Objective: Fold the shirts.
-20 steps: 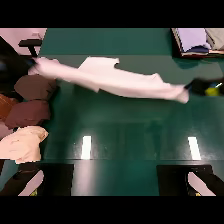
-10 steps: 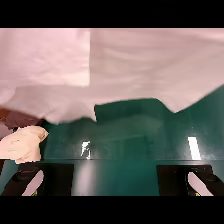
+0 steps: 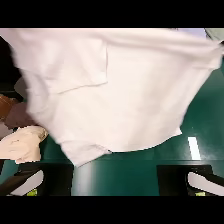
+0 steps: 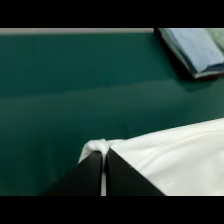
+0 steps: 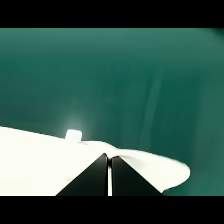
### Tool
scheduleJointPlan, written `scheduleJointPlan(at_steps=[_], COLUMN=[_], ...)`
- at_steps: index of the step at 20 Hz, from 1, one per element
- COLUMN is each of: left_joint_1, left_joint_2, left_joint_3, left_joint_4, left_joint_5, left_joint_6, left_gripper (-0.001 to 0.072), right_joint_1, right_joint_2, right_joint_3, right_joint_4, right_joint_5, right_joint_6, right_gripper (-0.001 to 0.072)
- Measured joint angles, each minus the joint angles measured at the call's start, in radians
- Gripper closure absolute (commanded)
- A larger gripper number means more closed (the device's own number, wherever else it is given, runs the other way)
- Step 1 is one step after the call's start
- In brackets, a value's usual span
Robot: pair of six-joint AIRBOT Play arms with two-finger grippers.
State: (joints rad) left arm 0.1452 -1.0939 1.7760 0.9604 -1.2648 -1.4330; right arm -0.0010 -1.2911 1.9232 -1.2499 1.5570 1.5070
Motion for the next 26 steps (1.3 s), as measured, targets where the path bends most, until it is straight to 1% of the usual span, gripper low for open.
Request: scheduleJointPlan(at_steps=[4,5,6,7,9,11,14,17,21,23,26], left_joint_1=[0.000,0.000,0.000,0.002,0.000,-0.001,-0.007,-0.011,-0.013,-0.014,-0.014], left_joint_2=[-0.228,-0.282,-0.323,-0.357,-0.397,-0.403,-0.353,-0.233,-0.076,-0.029,0.001], left_joint_3=[-0.127,-0.143,-0.154,-0.163,-0.172,-0.178,-0.241,-0.440,-0.780,-0.934,-1.091], left_joint_4=[0.007,0.007,0.008,0.010,0.017,0.048,0.166,0.238,0.248,0.221,0.148], left_joint_5=[-0.004,0.002,0.008,0.015,0.016,-0.010,-0.074,-0.076,-0.027,0.023,0.108], left_joint_6=[0.002,0.007,0.010,0.011,0.014,0.013,0.002,-0.010,-0.022,-0.025,-0.015], left_gripper=[0.0679,0.0517,0.0286,0.0280,0.0281,0.0281,0.0281,0.0281,0.0281,0.0281,0.0281], right_joint_1=[0.037,0.047,0.055,0.057,0.052,0.034,0.003,-0.027,-0.044,-0.046,-0.050], right_joint_2=[-0.212,-0.262,-0.306,-0.343,-0.406,-0.435,-0.404,-0.306,-0.149,-0.082,-0.007], right_joint_3=[-0.055,-0.060,-0.060,-0.052,-0.023,-0.001,-0.051,-0.194,-0.418,-0.512,-0.623], right_joint_4=[-0.003,-0.004,-0.003,0.001,0.050,0.118,0.186,0.210,0.226,0.232,0.233], right_joint_5=[-0.039,-0.060,-0.075,-0.089,-0.094,-0.076,-0.035,-0.030,-0.063,-0.093,-0.129], right_joint_6=[-0.002,-0.003,-0.005,-0.006,-0.007,-0.011,-0.032,-0.055,-0.072,-0.078,-0.082], right_gripper=[0.0698,0.0656,0.0437,0.0300,0.0301,0.0303,0.0302,0.0303,0.0303,0.0303,0.0303])
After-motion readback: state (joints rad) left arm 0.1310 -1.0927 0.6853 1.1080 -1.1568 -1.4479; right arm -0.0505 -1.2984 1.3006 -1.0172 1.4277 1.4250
